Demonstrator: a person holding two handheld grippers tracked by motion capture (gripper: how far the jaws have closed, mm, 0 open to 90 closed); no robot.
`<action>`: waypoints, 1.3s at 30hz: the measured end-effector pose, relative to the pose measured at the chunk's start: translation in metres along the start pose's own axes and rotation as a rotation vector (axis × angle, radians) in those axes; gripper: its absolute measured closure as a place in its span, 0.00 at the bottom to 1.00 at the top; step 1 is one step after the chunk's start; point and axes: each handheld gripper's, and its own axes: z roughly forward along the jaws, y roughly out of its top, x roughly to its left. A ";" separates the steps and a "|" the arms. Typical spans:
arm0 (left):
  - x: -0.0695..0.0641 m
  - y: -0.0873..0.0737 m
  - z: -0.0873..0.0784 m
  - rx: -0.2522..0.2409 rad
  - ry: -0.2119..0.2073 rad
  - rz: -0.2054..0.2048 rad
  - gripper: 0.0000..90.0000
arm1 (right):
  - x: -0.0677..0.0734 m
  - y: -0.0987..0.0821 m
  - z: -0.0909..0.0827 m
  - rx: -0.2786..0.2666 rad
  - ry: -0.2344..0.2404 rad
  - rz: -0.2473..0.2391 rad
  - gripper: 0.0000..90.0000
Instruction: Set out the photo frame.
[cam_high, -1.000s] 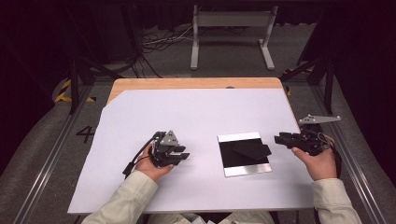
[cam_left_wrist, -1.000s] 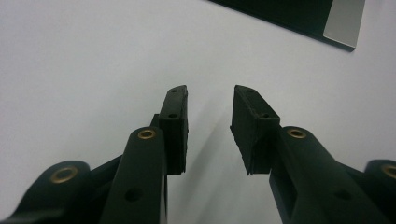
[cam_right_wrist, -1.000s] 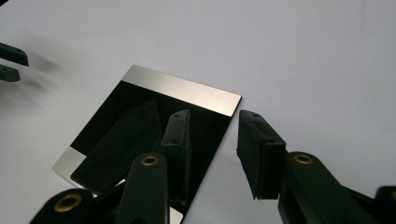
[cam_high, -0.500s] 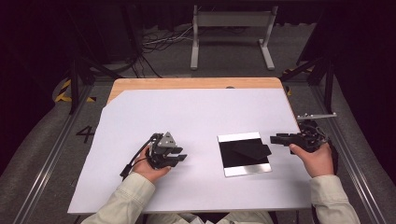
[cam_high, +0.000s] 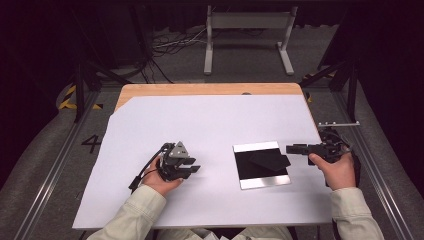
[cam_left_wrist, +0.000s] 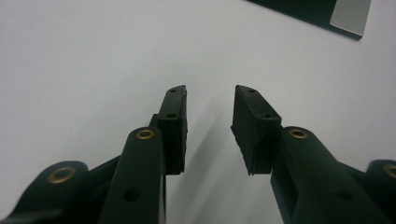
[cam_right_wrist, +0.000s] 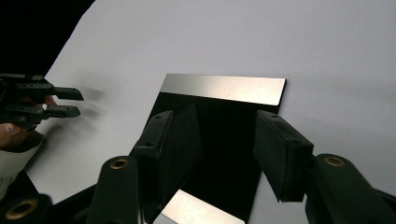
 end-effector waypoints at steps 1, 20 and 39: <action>0.000 0.000 0.000 -0.001 -0.001 0.001 0.73 | 0.000 0.000 0.000 0.001 0.002 0.002 0.53; 0.000 0.000 0.001 0.003 -0.003 0.004 0.73 | 0.015 -0.003 -0.003 0.012 -0.073 0.074 0.53; 0.001 0.003 0.002 -0.005 0.006 0.010 0.73 | 0.036 -0.017 -0.005 -0.009 -0.124 0.139 0.49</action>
